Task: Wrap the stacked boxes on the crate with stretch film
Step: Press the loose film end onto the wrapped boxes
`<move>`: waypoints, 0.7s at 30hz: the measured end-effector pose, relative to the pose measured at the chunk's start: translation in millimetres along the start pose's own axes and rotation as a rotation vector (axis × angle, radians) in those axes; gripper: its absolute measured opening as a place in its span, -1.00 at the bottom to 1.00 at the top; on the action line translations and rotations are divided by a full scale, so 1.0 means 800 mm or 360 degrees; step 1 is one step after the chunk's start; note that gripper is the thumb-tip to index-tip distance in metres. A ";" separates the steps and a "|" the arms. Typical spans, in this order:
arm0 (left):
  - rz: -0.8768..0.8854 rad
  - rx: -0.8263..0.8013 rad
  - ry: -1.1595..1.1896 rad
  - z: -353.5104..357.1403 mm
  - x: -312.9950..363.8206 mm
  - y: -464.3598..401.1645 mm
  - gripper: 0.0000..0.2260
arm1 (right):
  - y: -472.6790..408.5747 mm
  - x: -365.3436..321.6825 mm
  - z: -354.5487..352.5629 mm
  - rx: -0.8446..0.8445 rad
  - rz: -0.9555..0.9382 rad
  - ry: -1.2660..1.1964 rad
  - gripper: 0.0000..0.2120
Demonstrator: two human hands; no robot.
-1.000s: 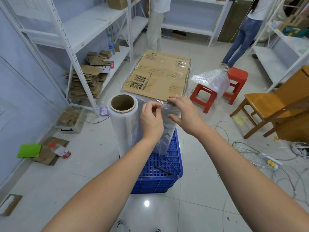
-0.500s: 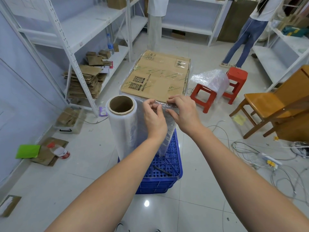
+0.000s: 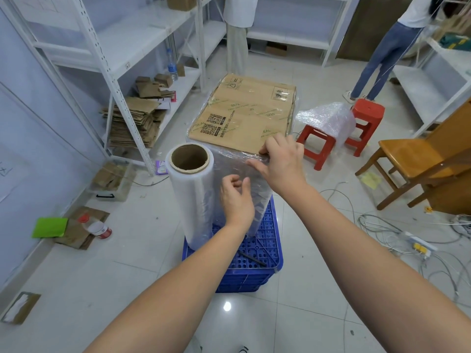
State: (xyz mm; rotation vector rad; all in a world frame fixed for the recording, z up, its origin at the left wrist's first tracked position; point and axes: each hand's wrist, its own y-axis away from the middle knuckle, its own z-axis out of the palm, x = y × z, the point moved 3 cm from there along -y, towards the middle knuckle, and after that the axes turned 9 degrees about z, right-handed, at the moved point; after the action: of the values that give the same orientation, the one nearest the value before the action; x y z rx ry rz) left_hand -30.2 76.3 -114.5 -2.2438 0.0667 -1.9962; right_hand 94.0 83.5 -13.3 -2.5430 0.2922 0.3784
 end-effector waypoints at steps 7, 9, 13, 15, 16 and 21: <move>0.0023 -0.0087 -0.0120 -0.004 -0.023 0.000 -0.92 | -0.015 -0.013 0.007 0.0006 0.0018 0.0209 -0.48; 0.0028 -0.0073 -0.0089 -0.002 -0.023 0.000 -0.89 | -0.015 -0.011 0.009 0.0031 -0.0002 0.0218 -0.47; -0.0023 -0.0098 -0.0050 0.000 -0.034 -0.002 -0.86 | -0.019 -0.009 0.011 0.0016 -0.0094 0.0123 -0.48; -0.0045 -0.0179 -0.0106 -0.001 -0.049 -0.003 -0.88 | -0.025 -0.010 0.009 -0.0105 -0.0161 0.0042 -0.50; -0.0059 -0.0213 -0.0157 -0.003 -0.056 -0.004 -0.89 | -0.028 -0.011 0.008 -0.0185 -0.0209 0.0017 -0.50; -0.0182 -0.0198 -0.0224 -0.007 -0.088 -0.007 -0.88 | -0.028 -0.018 0.012 -0.0420 -0.0387 0.0131 -0.38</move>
State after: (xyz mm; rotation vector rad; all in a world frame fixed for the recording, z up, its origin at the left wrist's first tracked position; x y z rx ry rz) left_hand -44.6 90.5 -182.8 -2.5132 0.0501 -1.9310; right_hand 84.9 109.4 -5.7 -2.8159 -0.0419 0.2311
